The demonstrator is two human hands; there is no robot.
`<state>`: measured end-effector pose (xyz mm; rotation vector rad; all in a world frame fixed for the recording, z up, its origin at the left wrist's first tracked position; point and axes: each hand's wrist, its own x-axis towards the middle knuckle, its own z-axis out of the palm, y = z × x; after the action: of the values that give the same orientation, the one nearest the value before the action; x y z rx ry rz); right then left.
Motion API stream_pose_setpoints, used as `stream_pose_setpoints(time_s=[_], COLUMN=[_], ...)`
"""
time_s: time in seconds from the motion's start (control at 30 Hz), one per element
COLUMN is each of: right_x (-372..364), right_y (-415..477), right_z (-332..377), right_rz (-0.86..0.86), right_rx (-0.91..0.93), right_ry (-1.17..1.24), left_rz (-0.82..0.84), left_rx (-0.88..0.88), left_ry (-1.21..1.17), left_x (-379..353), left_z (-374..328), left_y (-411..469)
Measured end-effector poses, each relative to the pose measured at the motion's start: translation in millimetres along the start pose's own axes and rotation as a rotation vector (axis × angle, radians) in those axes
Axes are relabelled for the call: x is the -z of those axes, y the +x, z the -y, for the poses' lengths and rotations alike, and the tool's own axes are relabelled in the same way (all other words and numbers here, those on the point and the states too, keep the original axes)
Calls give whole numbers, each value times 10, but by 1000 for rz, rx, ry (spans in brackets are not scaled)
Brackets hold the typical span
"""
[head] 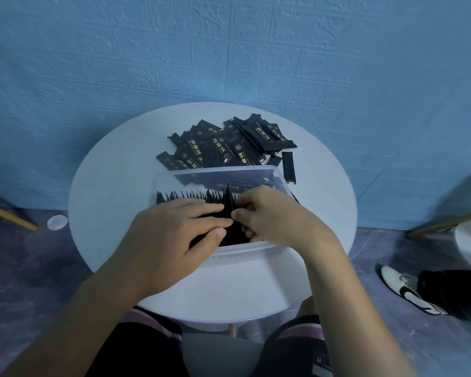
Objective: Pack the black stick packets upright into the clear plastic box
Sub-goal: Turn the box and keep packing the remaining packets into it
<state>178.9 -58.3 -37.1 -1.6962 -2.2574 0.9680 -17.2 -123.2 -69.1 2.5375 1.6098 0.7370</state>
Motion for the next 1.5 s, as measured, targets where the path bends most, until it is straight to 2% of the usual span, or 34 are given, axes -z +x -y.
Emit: stream_pose_setpoints(time_s=[0.17,0.4,0.57,0.93,1.2,1.5], right_x=[60,68,61,63,40,29], right_y=[54,25,60,139,169,236], right_z=[33,-3,-1,-14,-78,-103], right_rz=[70,159,200,153,98,73], right_rx=[-40,-33,12,1,-7,40], right_ry=[199,350,236,231,228,167], left_rz=[-5,3,13,14,148,159], left_rx=[-9,-16,-16,-32,-30,-55], left_ry=[-6,-9,-9,18,30,47], left_x=[12,15,25,12,73,61], left_z=[-14,-6,-12,-28,-30,-81], left_y=[0,-2,1,-18,87,86])
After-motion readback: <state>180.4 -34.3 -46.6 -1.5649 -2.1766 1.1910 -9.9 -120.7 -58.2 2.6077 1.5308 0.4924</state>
